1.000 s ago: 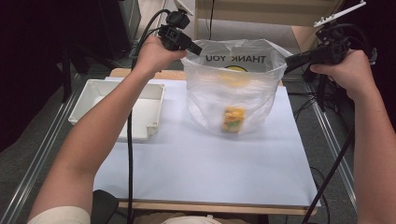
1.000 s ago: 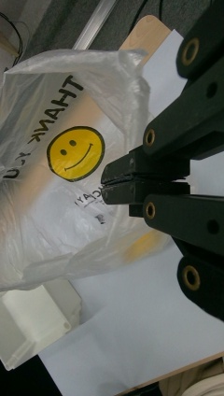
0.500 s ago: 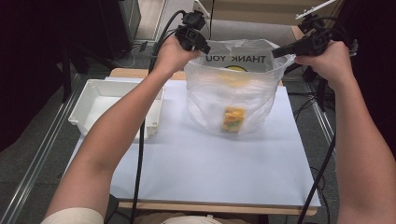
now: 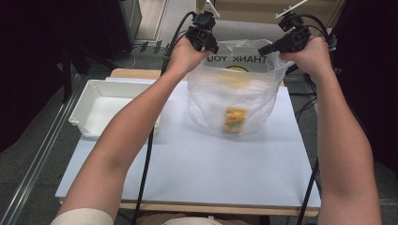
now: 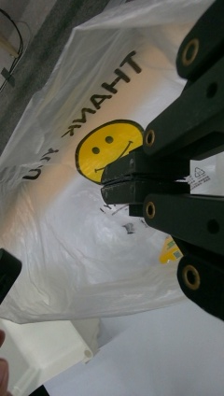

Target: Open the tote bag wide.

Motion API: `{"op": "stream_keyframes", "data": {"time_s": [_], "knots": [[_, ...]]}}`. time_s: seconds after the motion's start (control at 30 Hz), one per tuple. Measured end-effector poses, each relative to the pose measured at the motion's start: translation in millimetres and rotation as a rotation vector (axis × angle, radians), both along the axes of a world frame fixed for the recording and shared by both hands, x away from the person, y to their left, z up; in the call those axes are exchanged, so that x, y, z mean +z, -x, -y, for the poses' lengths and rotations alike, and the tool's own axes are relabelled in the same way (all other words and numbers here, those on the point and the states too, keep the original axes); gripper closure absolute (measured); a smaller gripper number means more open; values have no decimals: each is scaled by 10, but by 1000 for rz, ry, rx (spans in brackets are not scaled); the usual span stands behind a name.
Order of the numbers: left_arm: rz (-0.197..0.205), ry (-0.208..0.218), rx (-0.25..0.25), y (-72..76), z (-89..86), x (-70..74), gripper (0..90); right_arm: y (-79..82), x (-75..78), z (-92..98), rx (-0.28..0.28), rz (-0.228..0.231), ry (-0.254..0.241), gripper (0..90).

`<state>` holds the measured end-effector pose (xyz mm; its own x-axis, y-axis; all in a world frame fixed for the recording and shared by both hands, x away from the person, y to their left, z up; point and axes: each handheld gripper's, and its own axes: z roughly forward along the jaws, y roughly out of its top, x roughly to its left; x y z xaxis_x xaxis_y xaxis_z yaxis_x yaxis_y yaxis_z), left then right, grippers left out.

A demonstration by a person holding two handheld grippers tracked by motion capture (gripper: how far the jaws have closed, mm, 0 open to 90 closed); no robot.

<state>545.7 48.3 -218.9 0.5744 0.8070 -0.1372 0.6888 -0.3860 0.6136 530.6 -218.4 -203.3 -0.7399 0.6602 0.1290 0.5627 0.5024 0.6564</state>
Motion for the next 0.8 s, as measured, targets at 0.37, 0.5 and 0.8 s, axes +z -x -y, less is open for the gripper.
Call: {"op": "stream_keyframes", "data": {"time_s": [0.37, 0.5, 0.8], "knots": [[-26, 19, -12, -8, 24, -165, 900, -147, -210, -203, 11, -48, 53, 900], [-39, 12, -26, 11, 46, -252, 900, -129, -276, -183, 6, -66, 44, 900], [-52, 6, -74, 141, 63, -377, 900, -12, -444, -111, 0, -95, 59, 900]]}}
